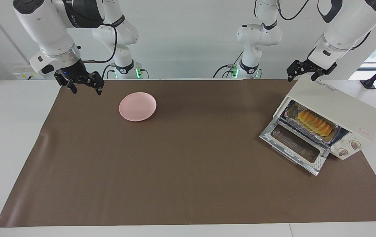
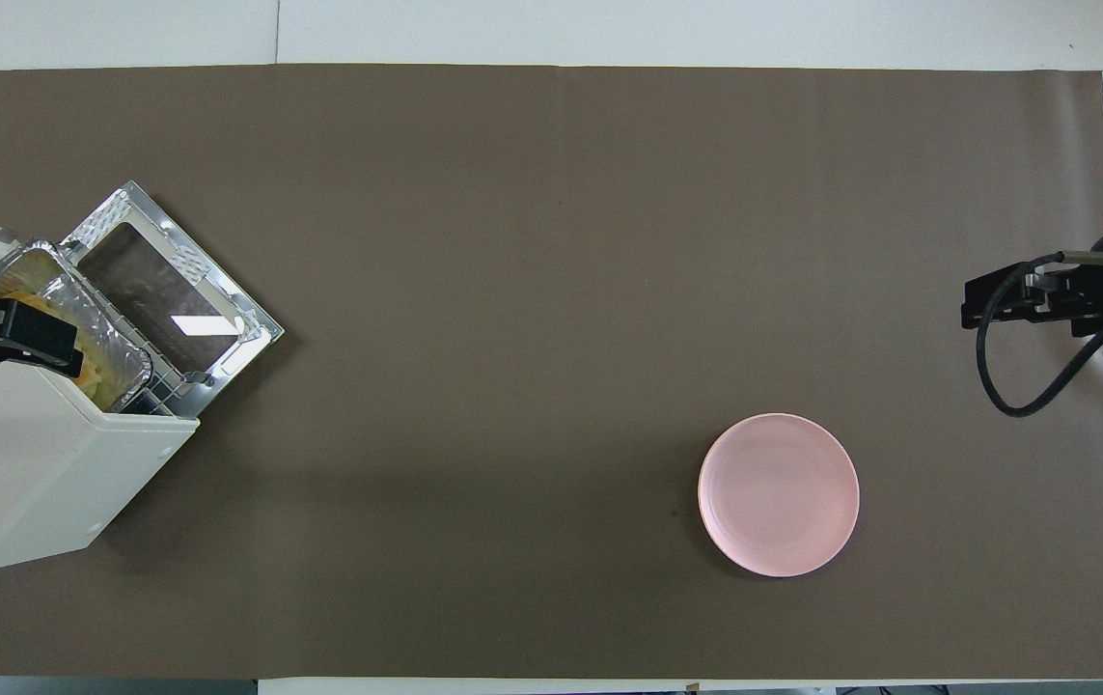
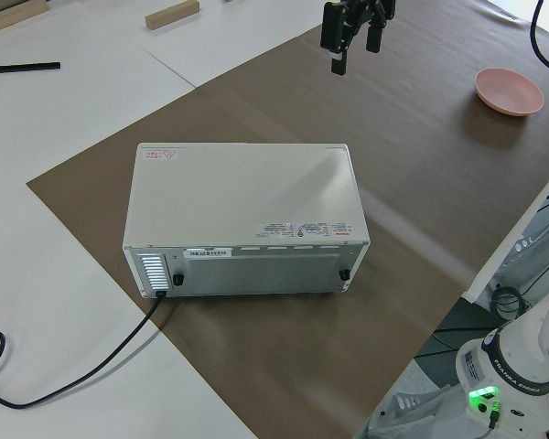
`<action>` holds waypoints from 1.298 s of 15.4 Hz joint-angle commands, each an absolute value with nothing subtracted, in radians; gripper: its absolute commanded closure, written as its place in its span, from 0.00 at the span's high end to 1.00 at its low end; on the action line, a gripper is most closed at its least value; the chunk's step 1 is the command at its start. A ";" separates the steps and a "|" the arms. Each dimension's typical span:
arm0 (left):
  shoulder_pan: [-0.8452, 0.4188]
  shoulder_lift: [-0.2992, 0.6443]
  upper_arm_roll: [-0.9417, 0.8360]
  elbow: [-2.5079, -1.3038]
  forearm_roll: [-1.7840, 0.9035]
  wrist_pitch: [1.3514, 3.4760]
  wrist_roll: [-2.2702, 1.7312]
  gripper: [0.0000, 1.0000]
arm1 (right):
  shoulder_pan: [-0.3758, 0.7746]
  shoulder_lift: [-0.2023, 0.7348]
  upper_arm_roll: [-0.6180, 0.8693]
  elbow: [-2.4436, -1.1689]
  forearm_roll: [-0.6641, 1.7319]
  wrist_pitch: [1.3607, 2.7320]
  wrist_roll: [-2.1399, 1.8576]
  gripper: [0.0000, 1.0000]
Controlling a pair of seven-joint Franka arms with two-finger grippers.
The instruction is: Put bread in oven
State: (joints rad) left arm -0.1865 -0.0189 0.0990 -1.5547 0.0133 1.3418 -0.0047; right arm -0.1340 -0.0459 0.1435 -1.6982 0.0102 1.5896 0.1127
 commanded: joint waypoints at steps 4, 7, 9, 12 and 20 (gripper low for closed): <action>-0.163 -0.040 0.066 -1.588 0.003 1.394 0.015 1.00 | -0.144 -0.057 0.152 -1.697 -0.005 1.572 0.101 1.00; -0.161 -0.041 0.066 -1.589 0.003 1.402 0.015 1.00 | -0.144 -0.057 0.152 -1.697 -0.006 1.572 0.101 1.00; -0.158 -0.044 0.066 -1.595 0.003 1.407 0.015 1.00 | -0.144 -0.057 0.152 -1.697 -0.006 1.572 0.101 1.00; -0.169 -0.041 0.067 -1.591 0.009 1.402 0.006 1.00 | -0.144 -0.057 0.152 -1.697 -0.006 1.572 0.101 1.00; -0.160 -0.043 0.067 -1.592 0.011 1.405 0.003 1.00 | -0.144 -0.057 0.152 -1.697 -0.006 1.572 0.101 1.00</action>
